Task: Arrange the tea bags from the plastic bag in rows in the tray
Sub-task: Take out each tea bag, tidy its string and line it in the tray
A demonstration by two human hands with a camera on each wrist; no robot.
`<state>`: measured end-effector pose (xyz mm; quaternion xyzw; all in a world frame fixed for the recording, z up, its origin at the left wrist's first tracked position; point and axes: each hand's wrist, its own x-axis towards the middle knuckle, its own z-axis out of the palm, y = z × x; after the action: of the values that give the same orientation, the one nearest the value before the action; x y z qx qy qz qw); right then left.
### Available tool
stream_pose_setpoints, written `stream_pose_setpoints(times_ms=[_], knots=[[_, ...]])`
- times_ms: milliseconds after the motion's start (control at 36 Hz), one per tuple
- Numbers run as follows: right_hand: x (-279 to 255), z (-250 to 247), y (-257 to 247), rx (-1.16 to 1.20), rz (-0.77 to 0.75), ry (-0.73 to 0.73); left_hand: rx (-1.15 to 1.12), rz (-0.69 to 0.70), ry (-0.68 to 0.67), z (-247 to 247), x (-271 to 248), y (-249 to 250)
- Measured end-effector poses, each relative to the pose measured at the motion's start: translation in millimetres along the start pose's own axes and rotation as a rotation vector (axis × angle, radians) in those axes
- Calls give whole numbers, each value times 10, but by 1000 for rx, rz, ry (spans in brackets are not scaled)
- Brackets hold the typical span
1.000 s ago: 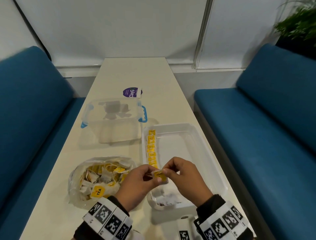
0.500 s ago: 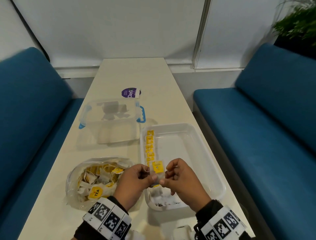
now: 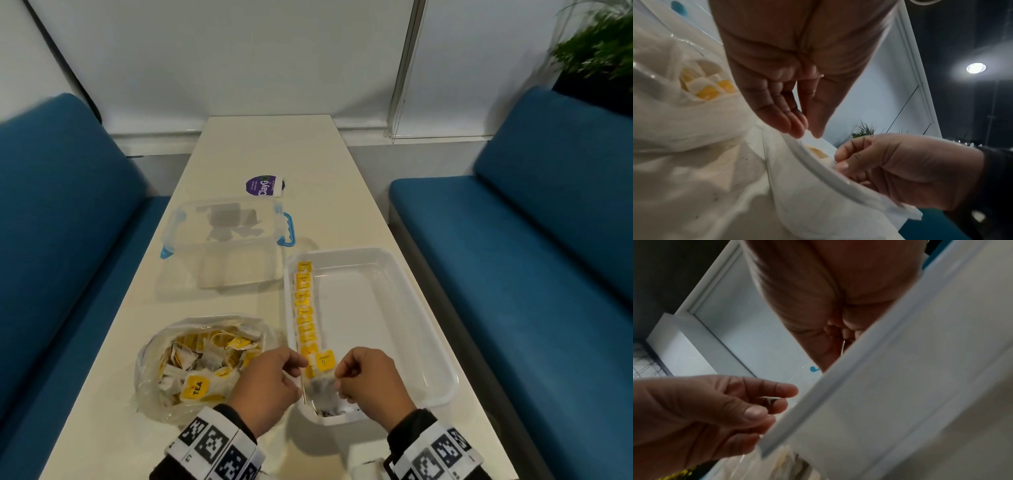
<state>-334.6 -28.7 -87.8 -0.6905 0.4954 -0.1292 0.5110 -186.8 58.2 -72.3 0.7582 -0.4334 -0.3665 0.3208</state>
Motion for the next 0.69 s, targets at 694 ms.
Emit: stream_pose_setpoints(times_ms=[694], knots=[[-112, -70, -570, -545, -166, -167, -86, 80, 239, -487, -174, -12]])
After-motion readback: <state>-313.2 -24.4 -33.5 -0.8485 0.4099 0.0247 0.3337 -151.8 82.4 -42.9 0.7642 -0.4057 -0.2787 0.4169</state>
